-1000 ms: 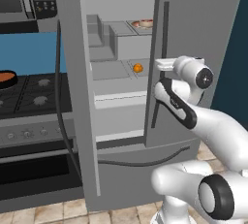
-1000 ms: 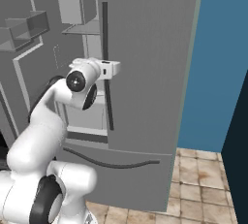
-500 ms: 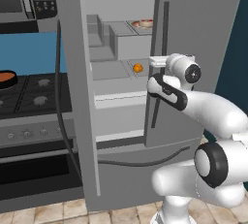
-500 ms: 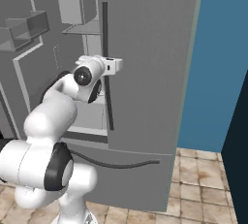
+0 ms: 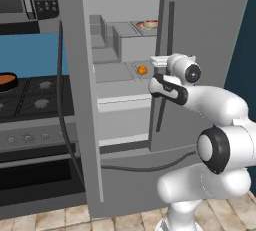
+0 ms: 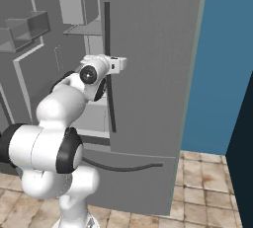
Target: Retrieve the steak from the fridge and place it on the saucepan with marinade on the stove.
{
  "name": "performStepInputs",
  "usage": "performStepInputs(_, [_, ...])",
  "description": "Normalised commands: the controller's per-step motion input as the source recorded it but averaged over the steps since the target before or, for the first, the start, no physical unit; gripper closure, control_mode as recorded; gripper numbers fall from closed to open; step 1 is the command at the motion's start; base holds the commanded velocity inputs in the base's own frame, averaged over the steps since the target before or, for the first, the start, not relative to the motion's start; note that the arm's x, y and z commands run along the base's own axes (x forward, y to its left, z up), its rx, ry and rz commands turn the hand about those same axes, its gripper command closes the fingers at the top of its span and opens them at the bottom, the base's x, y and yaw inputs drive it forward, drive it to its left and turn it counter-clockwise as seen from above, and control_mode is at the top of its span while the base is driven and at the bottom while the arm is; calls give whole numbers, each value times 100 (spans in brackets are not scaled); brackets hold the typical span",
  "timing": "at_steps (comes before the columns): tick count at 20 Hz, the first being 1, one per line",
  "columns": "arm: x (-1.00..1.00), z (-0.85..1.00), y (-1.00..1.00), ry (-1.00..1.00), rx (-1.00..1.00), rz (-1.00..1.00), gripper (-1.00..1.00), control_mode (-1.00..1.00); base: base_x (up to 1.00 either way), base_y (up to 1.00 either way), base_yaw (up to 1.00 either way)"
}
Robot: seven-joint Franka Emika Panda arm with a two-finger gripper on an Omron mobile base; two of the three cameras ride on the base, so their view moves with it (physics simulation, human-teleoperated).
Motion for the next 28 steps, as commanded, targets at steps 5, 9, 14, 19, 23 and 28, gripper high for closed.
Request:
performStepInputs(5, [58,-7,0,8,0,0,-100,-100,0,0,0])
performStepInputs(9, [54,-10,0,7,0,0,-100,-100,0,0,0])
performStepInputs(14, [38,-8,0,4,0,0,100,-100,0,0,0])
performStepInputs(19, [1,0,0,1,0,0,100,-100,0,0,0])
performStepInputs(23, [0,0,0,0,0,0,100,-100,0,0,0])
performStepInputs(28, [-6,0,-6,11,-2,0,100,-100,0,0,0])
